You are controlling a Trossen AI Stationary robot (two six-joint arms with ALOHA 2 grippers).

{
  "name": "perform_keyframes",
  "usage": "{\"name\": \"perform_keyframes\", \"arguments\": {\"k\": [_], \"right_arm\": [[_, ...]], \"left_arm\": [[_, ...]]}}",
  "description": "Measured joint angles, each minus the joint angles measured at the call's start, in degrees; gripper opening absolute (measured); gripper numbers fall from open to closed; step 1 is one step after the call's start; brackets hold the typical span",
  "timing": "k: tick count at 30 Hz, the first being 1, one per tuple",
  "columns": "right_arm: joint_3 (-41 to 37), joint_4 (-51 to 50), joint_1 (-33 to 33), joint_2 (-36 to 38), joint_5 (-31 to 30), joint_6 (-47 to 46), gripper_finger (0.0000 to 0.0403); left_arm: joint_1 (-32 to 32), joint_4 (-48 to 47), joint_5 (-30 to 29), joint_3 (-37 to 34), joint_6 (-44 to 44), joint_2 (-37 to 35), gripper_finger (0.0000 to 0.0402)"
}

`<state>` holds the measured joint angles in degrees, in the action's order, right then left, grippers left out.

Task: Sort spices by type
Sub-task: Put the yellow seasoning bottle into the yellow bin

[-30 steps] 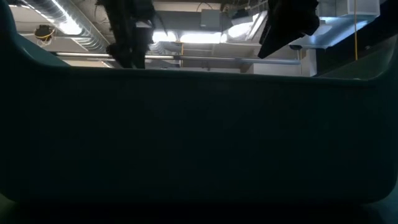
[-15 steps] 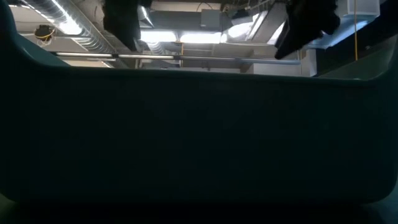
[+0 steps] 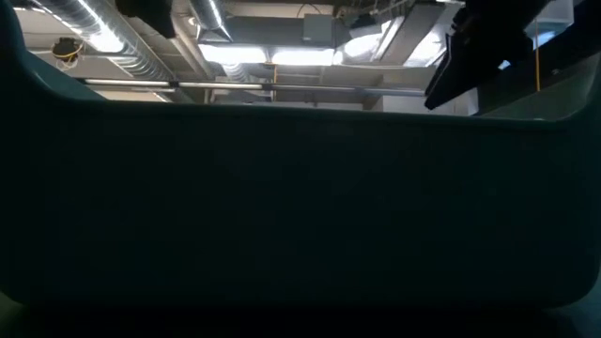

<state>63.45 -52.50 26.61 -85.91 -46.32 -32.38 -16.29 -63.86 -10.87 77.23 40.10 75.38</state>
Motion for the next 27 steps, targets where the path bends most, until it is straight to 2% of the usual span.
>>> {"name": "perform_keyframes", "arguments": {"k": [5, 14, 20, 24, 27], "right_arm": [[-2.81, 6.43, 0.00, -0.17, 0.94, -0.11, 0.0296], [-4.34, 11.55, 0.00, -0.22, 0.75, 1.62, 0.0296], [-4.34, 14.02, 0.00, -0.22, 0.39, 4.39, 0.0296], [-4.34, 14.37, 0.00, -0.22, 0.39, 4.40, 0.0296], [-4.34, 14.83, 0.00, -0.22, 0.41, 4.41, 0.0296]], "left_arm": [[-4.82, 0.37, 0.08, 0.00, 3.90, 0.11, 0.0322], [-15.78, 5.46, 0.33, -0.01, 2.09, 5.97, 0.0322], [-15.81, 12.47, -1.88, -0.02, 0.26, 10.83, 0.0321], [-16.01, 13.79, 1.35, -0.02, -0.09, 12.60, 0.0321], [-16.63, 9.91, 4.46, -0.02, 5.33, 12.14, 0.0321]]}}
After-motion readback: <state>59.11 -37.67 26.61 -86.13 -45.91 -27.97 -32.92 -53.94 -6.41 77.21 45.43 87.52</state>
